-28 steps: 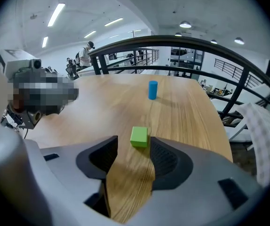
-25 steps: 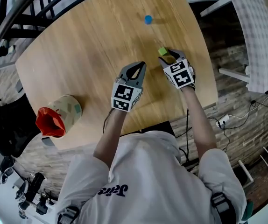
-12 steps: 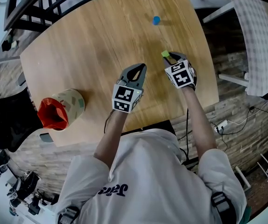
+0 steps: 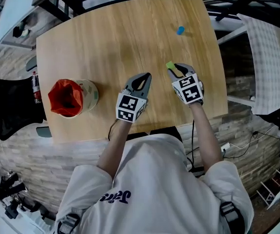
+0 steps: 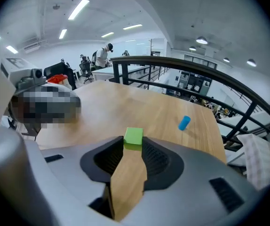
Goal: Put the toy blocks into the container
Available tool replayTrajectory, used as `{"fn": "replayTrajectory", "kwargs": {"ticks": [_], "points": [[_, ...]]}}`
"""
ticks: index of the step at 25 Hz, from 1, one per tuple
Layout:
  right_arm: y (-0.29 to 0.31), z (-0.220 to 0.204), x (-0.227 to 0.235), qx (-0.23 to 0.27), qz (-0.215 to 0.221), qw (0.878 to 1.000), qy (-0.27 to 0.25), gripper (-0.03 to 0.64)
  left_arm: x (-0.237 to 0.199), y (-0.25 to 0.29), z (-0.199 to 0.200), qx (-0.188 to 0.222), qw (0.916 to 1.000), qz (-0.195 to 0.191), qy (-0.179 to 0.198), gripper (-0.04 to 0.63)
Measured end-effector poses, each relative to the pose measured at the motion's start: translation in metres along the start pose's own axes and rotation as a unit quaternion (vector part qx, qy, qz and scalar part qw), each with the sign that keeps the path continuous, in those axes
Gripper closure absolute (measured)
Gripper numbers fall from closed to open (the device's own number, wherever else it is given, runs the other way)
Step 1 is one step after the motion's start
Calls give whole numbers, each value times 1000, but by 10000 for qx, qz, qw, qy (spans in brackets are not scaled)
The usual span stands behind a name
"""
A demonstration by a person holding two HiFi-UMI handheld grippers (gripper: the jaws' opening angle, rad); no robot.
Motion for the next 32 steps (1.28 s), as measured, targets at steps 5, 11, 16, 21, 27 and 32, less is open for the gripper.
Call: {"fn": "replayTrajectory", "kwargs": {"ticks": [5, 11, 16, 21, 27, 32], "points": [[-18, 43, -55, 364, 297, 9977, -494, 486, -17, -60, 5, 239, 9987, 437, -61, 581], [-28, 97, -125, 808, 920, 9884, -901, 486, -40, -131, 4, 468, 9936, 1023, -121, 581], [-26, 140, -198, 1064, 1640, 9747, -1080, 486, -64, -196, -2, 639, 9862, 1499, -304, 581], [-17, 167, -263, 1092, 2137, 9570, -1630, 486, -79, -248, -14, 728, 9771, 1948, -454, 581], [8, 191, -326, 961, 2779, 9345, -2006, 486, -101, -292, -29, 832, 9653, 2402, -601, 581], [23, 196, -364, 689, 2986, 9137, -2668, 486, -105, -320, -39, 894, 9550, 2733, -729, 581]]}}
Point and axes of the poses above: the fingertips, and each gripper's own axes: y forward along the fingers, x to its right, z out of its top, the point moved 7 cm from there along -y, backward along the fingers, and after that the axes turned 3 degrees about y, right-handed, at the moved point
